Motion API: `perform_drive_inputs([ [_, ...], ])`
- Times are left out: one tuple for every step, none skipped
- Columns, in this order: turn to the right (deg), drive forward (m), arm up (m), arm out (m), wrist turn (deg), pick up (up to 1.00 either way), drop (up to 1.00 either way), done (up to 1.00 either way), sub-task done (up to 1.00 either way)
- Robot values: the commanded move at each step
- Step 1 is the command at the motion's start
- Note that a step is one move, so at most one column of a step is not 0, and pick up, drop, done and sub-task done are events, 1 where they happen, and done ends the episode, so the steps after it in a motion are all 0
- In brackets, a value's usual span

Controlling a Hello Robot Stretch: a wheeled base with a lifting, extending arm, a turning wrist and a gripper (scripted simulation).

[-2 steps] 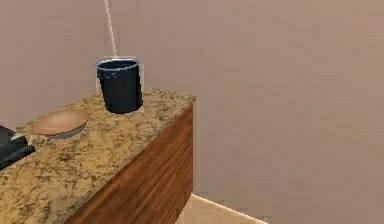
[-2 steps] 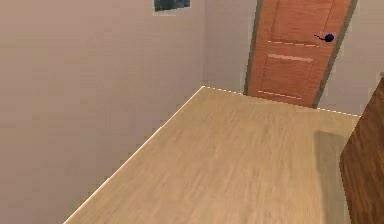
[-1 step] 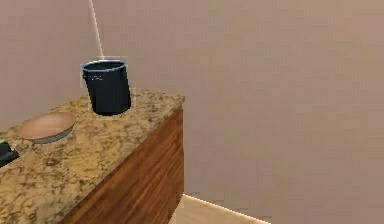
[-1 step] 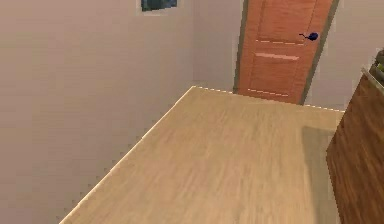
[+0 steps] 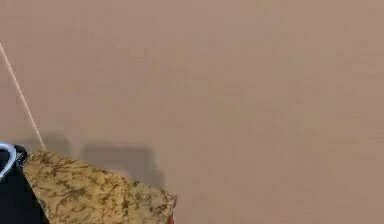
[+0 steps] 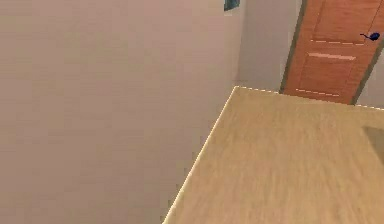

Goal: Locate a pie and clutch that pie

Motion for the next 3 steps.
perform_drive_inputs([
  [-45.0, 0.00, 0.00, 0.00, 0.0, 0.00, 0.00, 0.00, 0.00],
  [-45.0, 0.00, 0.00, 0.00, 0.0, 0.00, 0.00, 0.00, 0.00],
  [-45.0, 0.00, 0.00, 0.00, 0.0, 0.00, 0.00, 0.00, 0.00],
])
